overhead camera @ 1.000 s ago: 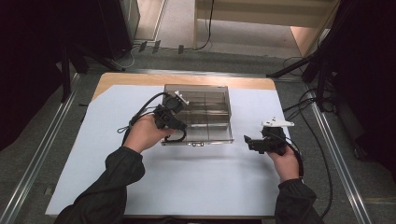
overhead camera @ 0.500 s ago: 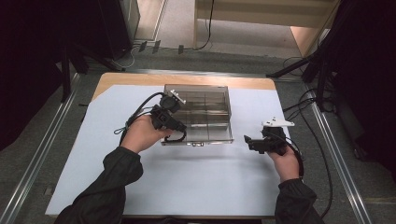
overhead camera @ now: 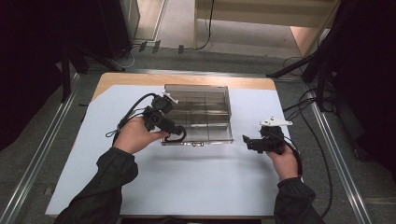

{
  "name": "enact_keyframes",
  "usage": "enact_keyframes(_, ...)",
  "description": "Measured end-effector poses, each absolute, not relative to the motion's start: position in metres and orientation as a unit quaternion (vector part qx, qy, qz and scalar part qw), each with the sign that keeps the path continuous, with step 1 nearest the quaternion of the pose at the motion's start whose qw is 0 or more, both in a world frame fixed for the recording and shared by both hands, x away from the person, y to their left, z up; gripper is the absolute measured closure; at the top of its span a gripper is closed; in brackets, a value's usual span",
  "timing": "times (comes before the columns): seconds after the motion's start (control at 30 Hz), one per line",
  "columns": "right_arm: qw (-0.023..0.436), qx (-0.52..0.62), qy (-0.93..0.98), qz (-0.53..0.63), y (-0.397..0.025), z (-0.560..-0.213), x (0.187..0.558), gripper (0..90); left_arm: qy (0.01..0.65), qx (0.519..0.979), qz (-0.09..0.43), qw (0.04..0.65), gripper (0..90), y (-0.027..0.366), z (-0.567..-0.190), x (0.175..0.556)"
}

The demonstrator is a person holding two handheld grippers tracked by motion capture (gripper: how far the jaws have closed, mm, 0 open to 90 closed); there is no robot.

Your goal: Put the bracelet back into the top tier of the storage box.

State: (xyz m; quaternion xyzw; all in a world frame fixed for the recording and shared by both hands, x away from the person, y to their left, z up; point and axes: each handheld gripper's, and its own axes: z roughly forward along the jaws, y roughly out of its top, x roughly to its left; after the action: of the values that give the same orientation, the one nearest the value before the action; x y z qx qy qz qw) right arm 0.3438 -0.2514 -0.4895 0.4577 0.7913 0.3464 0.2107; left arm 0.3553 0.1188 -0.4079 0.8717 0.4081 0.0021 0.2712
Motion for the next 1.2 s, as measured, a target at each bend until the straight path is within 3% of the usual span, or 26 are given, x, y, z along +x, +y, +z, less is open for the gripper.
enact_keyframes(0.33,0.211,0.459,0.789,0.35,-0.252,-0.489,0.344,14.0,0.414,0.863,0.02,0.289,38.7,0.143,-0.404,0.345)
enact_keyframes(1.2,0.203,0.455,0.793,0.352,-0.247,-0.488,0.349,14.0,0.468,0.824,0.063,0.312,35.9,0.215,-0.424,0.327)
